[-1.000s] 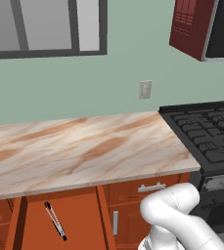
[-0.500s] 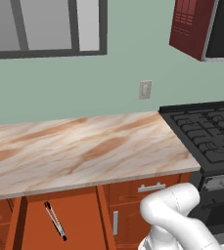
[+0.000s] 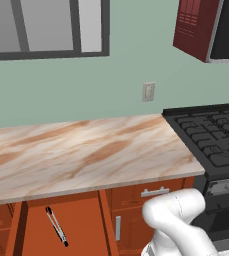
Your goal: Take the tongs from the drawer on the left and place them on the dining counter next to the tray containing the hot dog.
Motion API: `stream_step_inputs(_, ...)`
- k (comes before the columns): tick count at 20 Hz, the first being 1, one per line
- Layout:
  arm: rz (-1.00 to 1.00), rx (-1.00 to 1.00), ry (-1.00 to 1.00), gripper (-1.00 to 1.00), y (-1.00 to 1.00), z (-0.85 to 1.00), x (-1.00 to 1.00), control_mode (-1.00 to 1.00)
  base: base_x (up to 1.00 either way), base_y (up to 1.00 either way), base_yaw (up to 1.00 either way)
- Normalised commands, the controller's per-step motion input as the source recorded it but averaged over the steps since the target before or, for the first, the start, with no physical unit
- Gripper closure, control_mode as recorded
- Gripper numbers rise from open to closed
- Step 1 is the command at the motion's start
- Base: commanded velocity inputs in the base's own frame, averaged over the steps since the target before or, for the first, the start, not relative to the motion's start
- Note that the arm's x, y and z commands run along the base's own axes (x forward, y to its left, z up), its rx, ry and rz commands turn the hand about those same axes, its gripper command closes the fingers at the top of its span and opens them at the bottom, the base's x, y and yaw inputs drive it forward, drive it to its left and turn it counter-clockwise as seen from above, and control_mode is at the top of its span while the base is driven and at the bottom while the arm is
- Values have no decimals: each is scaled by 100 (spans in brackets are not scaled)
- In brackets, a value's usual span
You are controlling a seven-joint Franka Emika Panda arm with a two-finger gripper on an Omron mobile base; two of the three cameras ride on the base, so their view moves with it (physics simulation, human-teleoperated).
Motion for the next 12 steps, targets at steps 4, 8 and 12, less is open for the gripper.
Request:
stream_step_inputs(4,0,8,-4,-100,-15,43,-46,-100,0,0,0)
stream_step_inputs(8,-1,9,0,-100,-34,45,-25,-100,0,0,0)
stream_step_inputs(12,-1,11,0,-100,-41,46,-13,-100,0,0,0)
